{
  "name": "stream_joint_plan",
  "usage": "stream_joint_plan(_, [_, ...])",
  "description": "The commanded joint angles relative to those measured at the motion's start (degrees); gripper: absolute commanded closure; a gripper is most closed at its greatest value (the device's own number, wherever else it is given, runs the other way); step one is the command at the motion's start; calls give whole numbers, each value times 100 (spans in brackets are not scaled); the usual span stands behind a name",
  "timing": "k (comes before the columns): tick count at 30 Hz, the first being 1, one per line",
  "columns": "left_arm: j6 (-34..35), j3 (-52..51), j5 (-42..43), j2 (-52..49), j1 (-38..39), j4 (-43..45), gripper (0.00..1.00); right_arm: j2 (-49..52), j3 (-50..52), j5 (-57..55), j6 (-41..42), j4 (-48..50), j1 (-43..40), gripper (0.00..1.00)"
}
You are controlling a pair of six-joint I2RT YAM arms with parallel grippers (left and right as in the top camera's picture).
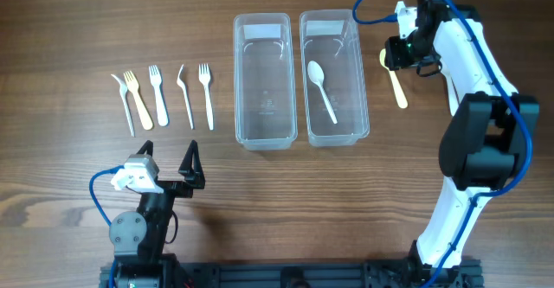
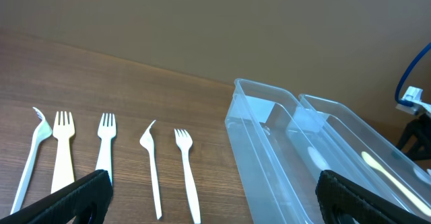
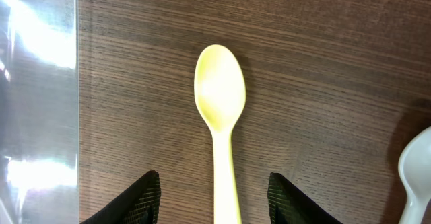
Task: Pack container
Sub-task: 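Lower the right gripper and grasp the yellow spoon's handle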
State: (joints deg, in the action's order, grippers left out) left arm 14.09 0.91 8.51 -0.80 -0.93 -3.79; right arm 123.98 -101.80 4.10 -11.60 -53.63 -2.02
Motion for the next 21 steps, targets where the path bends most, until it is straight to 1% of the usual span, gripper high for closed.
stream_joint_plan(1, [48, -44, 87, 42, -48, 17, 0, 313, 26, 90, 63, -26, 13, 49])
stream_joint_plan(14, [48, -44, 87, 42, -48, 17, 0, 782, 26, 66, -31, -37, 13, 48])
stream_joint_plan(17, [48, -44, 87, 42, -48, 17, 0, 782, 26, 22, -39, 22, 13, 52])
stream_joint_plan(21, [48, -44, 87, 42, -48, 17, 0, 782, 26, -2, -46, 24, 13, 52])
